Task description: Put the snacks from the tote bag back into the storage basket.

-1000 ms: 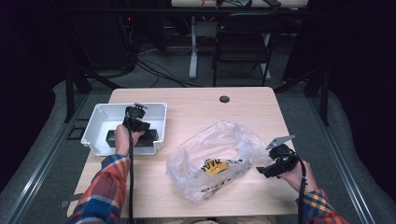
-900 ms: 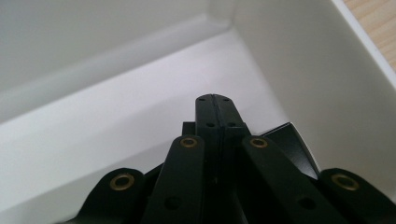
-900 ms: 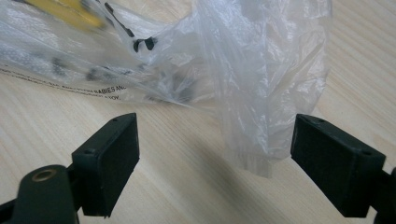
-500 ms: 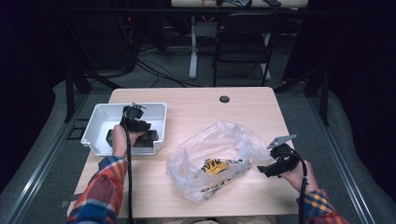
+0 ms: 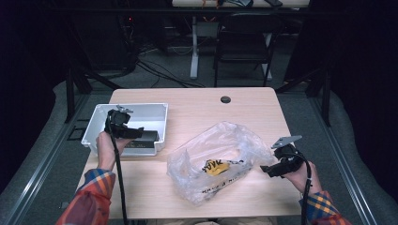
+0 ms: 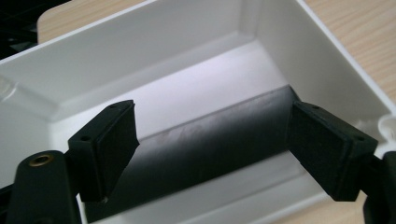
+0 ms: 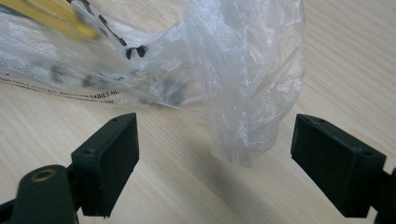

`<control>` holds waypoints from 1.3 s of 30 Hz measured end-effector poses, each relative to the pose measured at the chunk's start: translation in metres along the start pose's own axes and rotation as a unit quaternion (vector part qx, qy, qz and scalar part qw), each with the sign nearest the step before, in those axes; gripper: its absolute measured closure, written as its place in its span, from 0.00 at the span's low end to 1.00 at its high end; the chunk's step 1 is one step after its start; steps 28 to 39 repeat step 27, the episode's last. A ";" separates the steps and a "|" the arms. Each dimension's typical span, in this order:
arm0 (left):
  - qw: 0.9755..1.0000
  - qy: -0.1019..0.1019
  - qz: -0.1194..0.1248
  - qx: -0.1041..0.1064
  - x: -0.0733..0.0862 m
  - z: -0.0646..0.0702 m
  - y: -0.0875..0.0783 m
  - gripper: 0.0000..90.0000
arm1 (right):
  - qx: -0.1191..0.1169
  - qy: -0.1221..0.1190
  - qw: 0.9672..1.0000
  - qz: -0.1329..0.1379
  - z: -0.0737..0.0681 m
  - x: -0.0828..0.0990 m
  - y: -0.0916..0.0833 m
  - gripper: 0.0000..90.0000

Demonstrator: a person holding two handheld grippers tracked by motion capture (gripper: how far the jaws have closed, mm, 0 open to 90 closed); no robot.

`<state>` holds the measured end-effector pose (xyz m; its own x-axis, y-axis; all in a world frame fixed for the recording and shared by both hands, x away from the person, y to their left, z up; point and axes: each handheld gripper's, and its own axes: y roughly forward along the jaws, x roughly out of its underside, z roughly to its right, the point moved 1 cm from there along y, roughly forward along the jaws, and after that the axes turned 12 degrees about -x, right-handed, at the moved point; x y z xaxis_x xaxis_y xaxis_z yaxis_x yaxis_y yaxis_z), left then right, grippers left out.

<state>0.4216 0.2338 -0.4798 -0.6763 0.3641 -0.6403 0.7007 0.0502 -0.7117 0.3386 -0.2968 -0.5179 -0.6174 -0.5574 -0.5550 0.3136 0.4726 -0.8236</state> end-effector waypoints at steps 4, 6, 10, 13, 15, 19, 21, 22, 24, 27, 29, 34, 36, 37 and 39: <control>1.000 -0.001 0.004 -0.007 0.015 -0.003 -0.019 0.17 | 0.001 -0.001 1.000 -0.002 -0.001 0.001 0.000 0.17; 1.000 -0.002 0.007 -0.010 0.024 -0.004 -0.030 0.17 | 0.000 -0.001 1.000 -0.004 -0.001 0.001 0.000 0.17; 1.000 -0.009 0.007 -0.008 0.043 -0.003 -0.050 0.17 | -0.002 0.001 1.000 -0.002 -0.002 0.004 -0.001 0.17; 1.000 -0.018 0.005 0.004 0.058 0.001 -0.063 0.17 | 0.001 0.002 1.000 -0.004 -0.002 0.006 -0.001 0.17; 1.000 -0.024 0.006 0.011 0.069 0.005 -0.069 0.17 | 0.001 0.001 1.000 -0.005 -0.002 0.007 0.000 0.17; 1.000 -0.013 -0.008 0.005 0.088 0.015 -0.073 0.16 | 0.001 -0.001 1.000 -0.007 -0.003 0.009 -0.001 0.17; 1.000 -0.022 -0.009 0.004 0.097 0.018 -0.072 0.15 | 0.002 -0.002 1.000 -0.007 -0.004 0.010 -0.001 0.17; 0.999 -0.031 -0.009 0.006 0.102 0.019 -0.071 0.15 | 0.001 -0.003 1.000 -0.007 -0.003 0.011 -0.001 0.17; 0.999 -0.036 -0.017 0.013 0.107 0.021 -0.068 0.15 | 0.002 -0.002 1.000 -0.008 -0.003 0.012 -0.002 0.17; 0.999 -0.022 -0.026 0.002 0.108 0.026 -0.064 0.13 | 0.001 -0.001 1.000 -0.006 -0.001 0.013 0.000 0.17; 0.999 -0.022 -0.026 0.002 0.108 0.026 -0.064 0.13 | 0.001 -0.001 1.000 -0.006 -0.001 0.013 0.000 0.17; 0.999 -0.022 -0.026 0.002 0.108 0.026 -0.064 0.13 | 0.001 -0.001 1.000 -0.006 -0.001 0.013 0.000 0.17; 0.999 -0.022 -0.026 0.002 0.108 0.026 -0.064 0.13 | 0.001 -0.001 1.000 -0.006 -0.001 0.013 0.000 0.17; 0.999 -0.022 -0.026 0.002 0.108 0.026 -0.064 0.13 | 0.001 -0.001 1.000 -0.006 -0.001 0.013 0.000 0.17; 0.999 -0.022 -0.026 0.002 0.108 0.026 -0.064 0.13 | 0.001 -0.001 1.000 -0.006 -0.001 0.013 0.000 0.17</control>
